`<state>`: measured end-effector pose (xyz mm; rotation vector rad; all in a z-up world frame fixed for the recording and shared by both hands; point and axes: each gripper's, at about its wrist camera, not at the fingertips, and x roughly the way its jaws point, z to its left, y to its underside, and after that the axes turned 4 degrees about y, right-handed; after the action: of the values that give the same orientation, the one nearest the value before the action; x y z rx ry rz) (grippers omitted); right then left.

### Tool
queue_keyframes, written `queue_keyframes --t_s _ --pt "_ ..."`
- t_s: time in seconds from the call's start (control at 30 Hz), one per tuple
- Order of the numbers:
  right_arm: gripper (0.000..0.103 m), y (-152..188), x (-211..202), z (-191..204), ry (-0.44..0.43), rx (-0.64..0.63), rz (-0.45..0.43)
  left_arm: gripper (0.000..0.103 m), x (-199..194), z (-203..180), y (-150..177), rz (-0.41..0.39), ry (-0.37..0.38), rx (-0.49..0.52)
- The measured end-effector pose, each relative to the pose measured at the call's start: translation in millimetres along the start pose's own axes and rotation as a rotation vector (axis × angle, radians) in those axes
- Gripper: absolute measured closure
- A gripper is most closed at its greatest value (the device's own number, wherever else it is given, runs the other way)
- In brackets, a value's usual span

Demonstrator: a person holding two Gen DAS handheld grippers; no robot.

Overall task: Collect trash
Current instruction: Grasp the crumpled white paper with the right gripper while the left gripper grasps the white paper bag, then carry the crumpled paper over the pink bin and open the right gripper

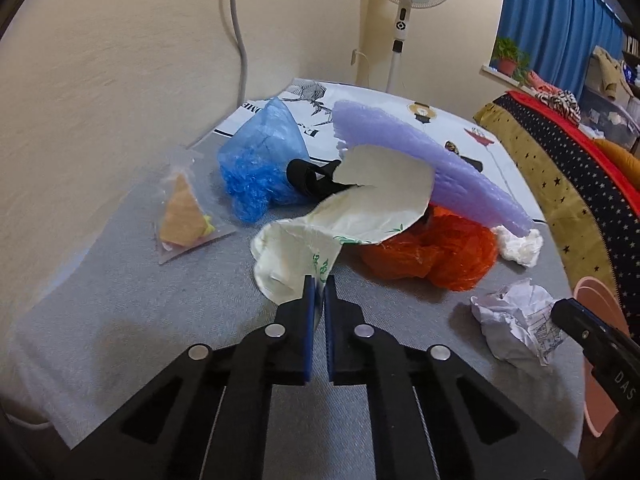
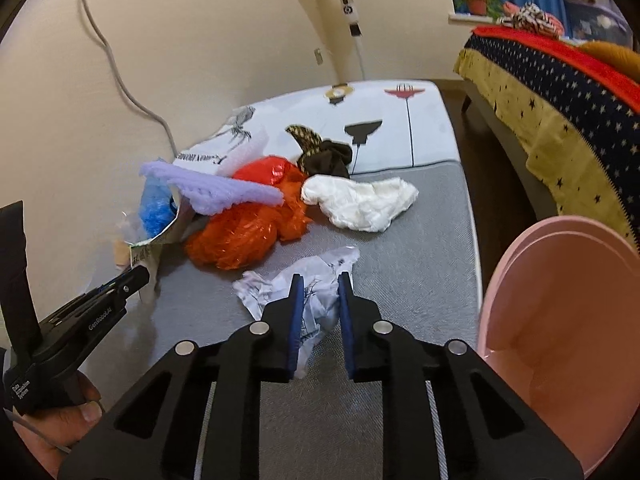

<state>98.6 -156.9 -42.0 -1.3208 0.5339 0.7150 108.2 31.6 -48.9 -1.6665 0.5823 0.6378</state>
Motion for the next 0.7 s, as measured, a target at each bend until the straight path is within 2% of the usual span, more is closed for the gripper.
queue_keyframes --t_s 0.4,0.7 --pt "0.088 2.5 -59.5 1.7 0.03 -0.009 -0.109 0.102 -43.6 11.2 12.2 -0.026 0.077 -0.014" --pt "0.088 2.7 -104.6 -4.4 0.064 0.007 -0.19 0.102 -75.3 3.1 12.9 -0.086 0.127 0.014"
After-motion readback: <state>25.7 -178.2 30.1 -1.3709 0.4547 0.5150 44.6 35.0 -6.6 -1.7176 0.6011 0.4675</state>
